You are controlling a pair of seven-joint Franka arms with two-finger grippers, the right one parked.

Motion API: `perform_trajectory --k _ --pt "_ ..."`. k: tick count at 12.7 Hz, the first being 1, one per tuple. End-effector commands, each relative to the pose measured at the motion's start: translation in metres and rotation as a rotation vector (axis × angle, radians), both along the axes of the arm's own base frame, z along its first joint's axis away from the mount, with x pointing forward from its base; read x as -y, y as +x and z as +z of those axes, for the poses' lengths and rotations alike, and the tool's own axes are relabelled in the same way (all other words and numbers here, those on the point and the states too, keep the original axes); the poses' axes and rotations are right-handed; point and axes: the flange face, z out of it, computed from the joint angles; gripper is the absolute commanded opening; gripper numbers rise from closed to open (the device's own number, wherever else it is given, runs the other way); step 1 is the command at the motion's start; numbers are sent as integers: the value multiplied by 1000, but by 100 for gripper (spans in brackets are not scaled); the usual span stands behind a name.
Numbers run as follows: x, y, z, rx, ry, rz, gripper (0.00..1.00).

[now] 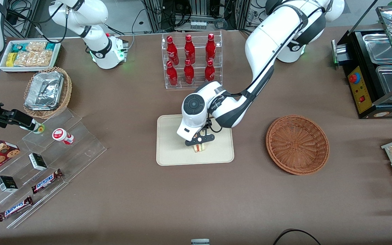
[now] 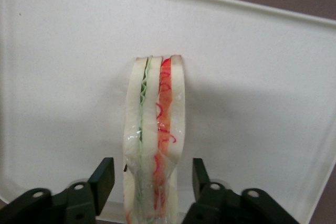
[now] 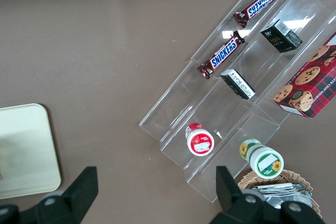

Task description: Place sandwich from basket to tray

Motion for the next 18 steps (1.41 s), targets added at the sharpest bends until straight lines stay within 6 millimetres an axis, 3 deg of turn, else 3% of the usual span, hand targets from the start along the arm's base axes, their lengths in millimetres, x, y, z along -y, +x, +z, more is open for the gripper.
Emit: perform_trajectory --k 1,3,6,8,10,11,13,18 --pt "-6 13 26 34 4 16 100" --pt "-22 26 40 35 -3 45 100" --pt "-38 36 81 58 -6 21 100" --pt "-62 51 103 67 -2 -23 100" --pt "-82 52 122 73 51 -66 100" --pt "-112 66 127 63 90 -34 100" --pt "-172 84 141 11 126 -147 100" --pt "-285 96 165 -38 118 -293 100"
